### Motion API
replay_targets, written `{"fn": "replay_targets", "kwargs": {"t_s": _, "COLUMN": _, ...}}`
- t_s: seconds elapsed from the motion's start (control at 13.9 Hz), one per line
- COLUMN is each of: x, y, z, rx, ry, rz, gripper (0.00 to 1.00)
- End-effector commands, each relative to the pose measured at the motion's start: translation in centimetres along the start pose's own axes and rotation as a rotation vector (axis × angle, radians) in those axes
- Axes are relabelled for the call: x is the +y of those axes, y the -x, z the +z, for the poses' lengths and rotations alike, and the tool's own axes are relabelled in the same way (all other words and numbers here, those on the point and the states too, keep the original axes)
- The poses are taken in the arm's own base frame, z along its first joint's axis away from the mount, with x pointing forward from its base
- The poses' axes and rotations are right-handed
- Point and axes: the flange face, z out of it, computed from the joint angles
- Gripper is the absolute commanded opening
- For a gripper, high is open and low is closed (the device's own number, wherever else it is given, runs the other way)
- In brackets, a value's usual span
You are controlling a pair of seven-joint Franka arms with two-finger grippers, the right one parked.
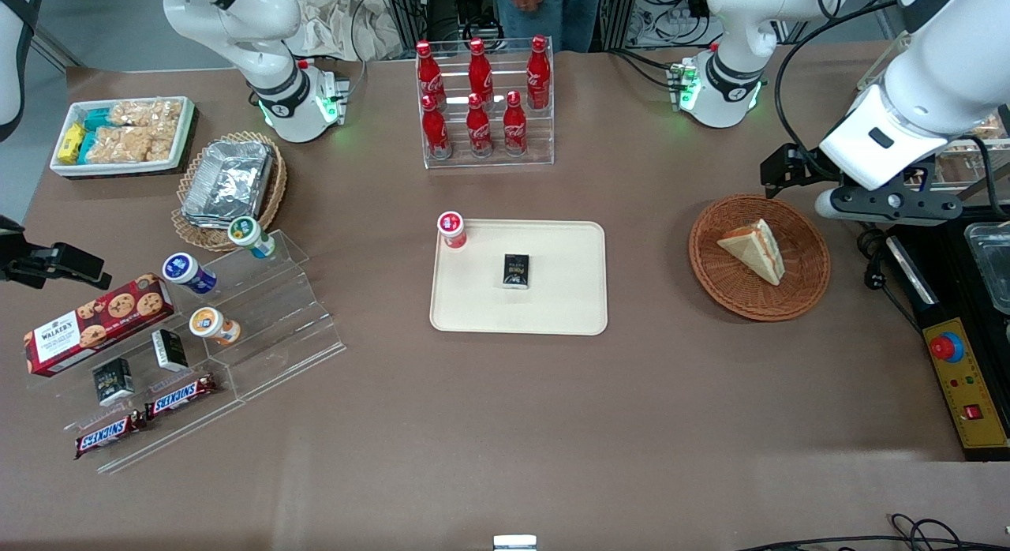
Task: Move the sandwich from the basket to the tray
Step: 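Move the left gripper over the wicker basket above the sandwich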
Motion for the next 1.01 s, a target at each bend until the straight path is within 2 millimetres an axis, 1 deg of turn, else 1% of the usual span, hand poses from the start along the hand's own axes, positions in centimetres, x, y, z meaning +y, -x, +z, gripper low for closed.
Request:
{"fn": "replay_targets", "kwargs": {"t_s": 0.0, "x": -0.4, "y": -0.1, "z": -0.2, "rx": 0.006, "ry": -0.001, "rz": 0.011, "gripper": 1.0}}
{"fn": "replay_targets", "kwargs": {"t_s": 0.07, "x": -0.5, "y": -0.1, "z": -0.1, "rx": 0.004, "ry": -0.001, "rz": 0.005, "gripper": 1.0}}
{"fn": "replay_targets", "kwargs": {"t_s": 0.14, "x": -1.4, "y": -0.1, "z": -0.2, "rx": 0.003, "ry": -0.002, "rz": -0.018, "gripper": 1.0}}
{"fn": "replay_targets", "kwargs": {"t_s": 0.29, "x": -1.8, "y": 0.1, "z": 0.1, "rx": -0.019, "ry": -0.004, "rz": -0.037, "gripper": 1.0}}
{"fn": "replay_targets", "kwargs": {"t_s": 0.36, "x": -3.8, "y": 0.3, "z": 0.5, "rx": -0.034, "ry": -0.003, "rz": -0.095, "gripper": 1.0}}
{"fn": "replay_targets", "kwargs": {"t_s": 0.43, "x": -5.0, "y": 0.8, "z": 0.3, "rx": -0.038, "ry": -0.004, "rz": -0.165, "gripper": 1.0}}
{"fn": "replay_targets", "kwargs": {"t_s": 0.5, "x": -6.1, "y": 1.4, "z": 0.5, "rx": -0.053, "ry": -0.008, "rz": -0.245, "gripper": 1.0}}
{"fn": "replay_targets", "kwargs": {"t_s": 0.58, "x": -7.9, "y": 2.2, "z": 0.7, "rx": -0.06, "ry": -0.008, "rz": -0.308, "gripper": 1.0}}
{"fn": "replay_targets", "kwargs": {"t_s": 0.65, "x": -8.5, "y": 3.1, "z": 0.9, "rx": -0.061, "ry": -0.012, "rz": -0.334, "gripper": 1.0}}
{"fn": "replay_targets", "kwargs": {"t_s": 0.79, "x": -11.2, "y": 5.0, "z": 2.0, "rx": -0.077, "ry": -0.015, "rz": -0.398, "gripper": 1.0}}
{"fn": "replay_targets", "kwargs": {"t_s": 0.94, "x": -11.6, "y": 7.6, "z": 3.7, "rx": -0.053, "ry": -0.026, "rz": -0.454, "gripper": 1.0}}
